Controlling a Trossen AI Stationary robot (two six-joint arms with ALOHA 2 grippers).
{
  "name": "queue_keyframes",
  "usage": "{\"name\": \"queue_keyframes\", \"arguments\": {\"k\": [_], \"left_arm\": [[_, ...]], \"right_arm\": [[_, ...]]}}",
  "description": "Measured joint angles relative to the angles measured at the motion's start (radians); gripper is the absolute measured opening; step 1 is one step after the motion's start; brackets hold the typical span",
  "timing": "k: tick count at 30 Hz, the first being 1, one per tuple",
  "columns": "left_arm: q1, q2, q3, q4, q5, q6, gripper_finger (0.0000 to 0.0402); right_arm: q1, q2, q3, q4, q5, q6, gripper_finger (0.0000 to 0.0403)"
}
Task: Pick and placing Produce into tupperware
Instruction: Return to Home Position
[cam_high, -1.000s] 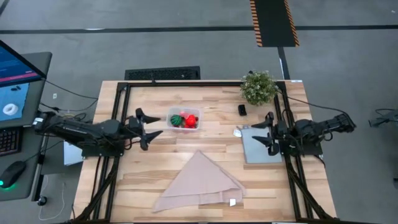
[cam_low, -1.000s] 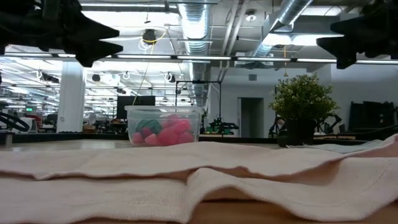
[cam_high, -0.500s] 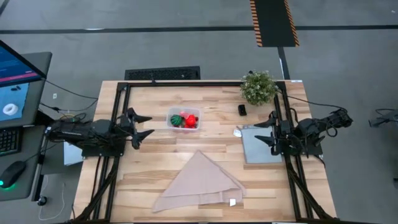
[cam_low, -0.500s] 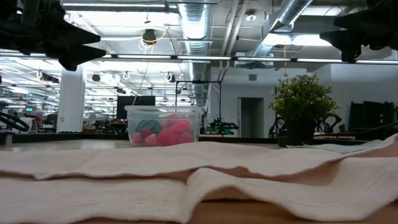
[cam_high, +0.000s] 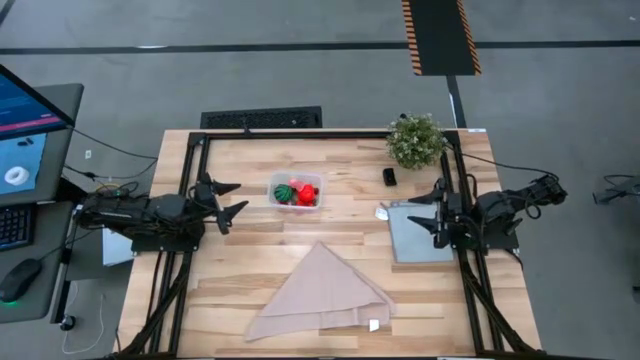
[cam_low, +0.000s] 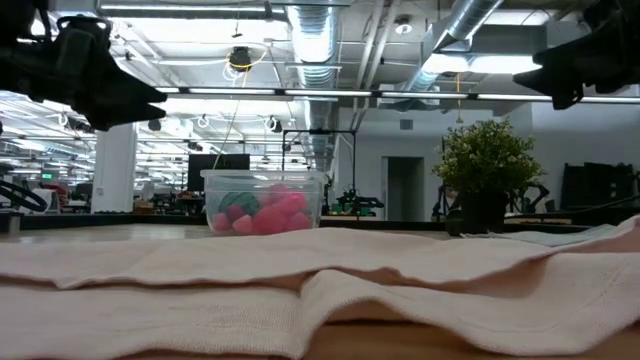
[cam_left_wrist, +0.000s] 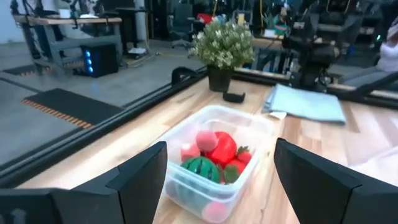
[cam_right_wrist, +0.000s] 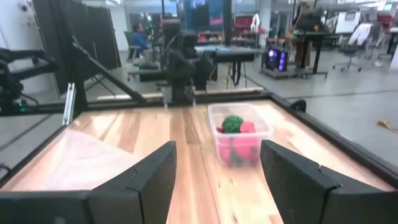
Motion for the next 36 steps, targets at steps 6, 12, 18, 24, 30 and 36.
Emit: {"name": "queue_keyframes", "arguments": {"k": [6, 12, 18, 24, 30, 36], "left_arm": [[0.0, 0.004, -0.001, 0.009, 0.005, -0.014, 0.0283], [0.0, 0.004, -0.002, 0.008, 0.005, -0.015, 0.0283], [0.0, 0.004, -0.002, 0.007, 0.002, -0.016, 0.0283], [0.0, 0.004, -0.003, 0.007, 0.011, -0.016, 0.0283], [0.0, 0.004, -0.003, 0.007, 0.012, -0.016, 0.0283], [0.0, 0.004, -0.003, 0.007, 0.012, -0.016, 0.0283]], "right_arm": [[0.0, 0.0, -0.03, 0.004, 0.0, 0.007, 0.0255], [0.0, 0.0, -0.056, -0.068, -0.006, -0.027, 0.0255], [0.0, 0.004, -0.058, -0.078, -0.008, -0.027, 0.0255], [0.0, 0.004, -0.058, -0.078, -0.008, -0.027, 0.0255], [0.0, 0.004, -0.058, -0.078, -0.008, -0.027, 0.0255], [0.0, 0.004, -0.058, -0.079, -0.008, -0.027, 0.0255]]}}
